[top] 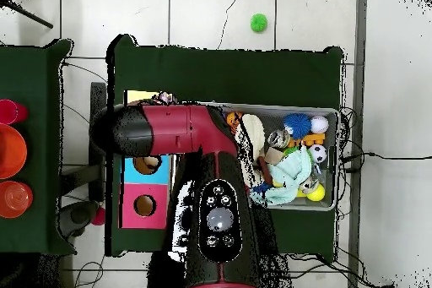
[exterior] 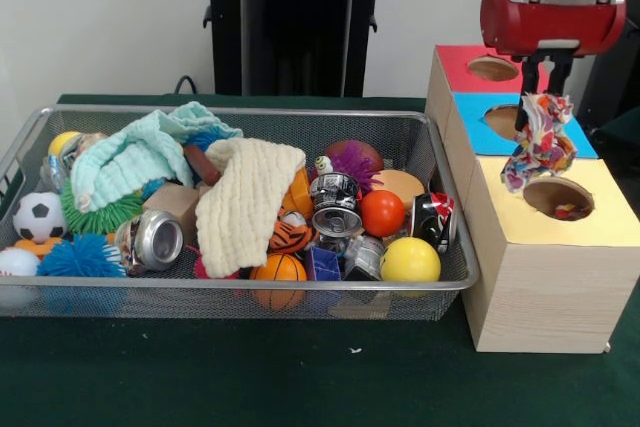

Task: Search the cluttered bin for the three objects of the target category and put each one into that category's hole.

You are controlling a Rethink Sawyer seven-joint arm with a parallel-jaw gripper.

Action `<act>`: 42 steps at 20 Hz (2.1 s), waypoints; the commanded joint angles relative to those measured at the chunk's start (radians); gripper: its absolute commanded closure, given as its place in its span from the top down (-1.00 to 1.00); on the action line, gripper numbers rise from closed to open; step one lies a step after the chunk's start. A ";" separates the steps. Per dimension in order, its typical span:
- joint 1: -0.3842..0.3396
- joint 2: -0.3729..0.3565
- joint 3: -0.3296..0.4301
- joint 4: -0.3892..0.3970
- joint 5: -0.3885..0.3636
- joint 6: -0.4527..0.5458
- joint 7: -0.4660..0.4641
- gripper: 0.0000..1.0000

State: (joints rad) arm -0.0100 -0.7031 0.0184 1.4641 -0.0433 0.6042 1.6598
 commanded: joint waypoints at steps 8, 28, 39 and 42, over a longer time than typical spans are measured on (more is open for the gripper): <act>-0.009 0.027 0.011 0.108 0.053 -0.058 0.213 -1.00; 0.021 0.040 -0.007 0.150 0.045 -0.107 0.225 -1.00; 0.027 0.075 -0.012 0.169 0.010 -0.180 0.180 -1.00; 0.024 0.078 -0.009 0.179 0.016 -0.201 0.182 -1.00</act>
State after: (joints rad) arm 0.0233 -0.6840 0.0031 1.5328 -0.0152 0.4472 1.6598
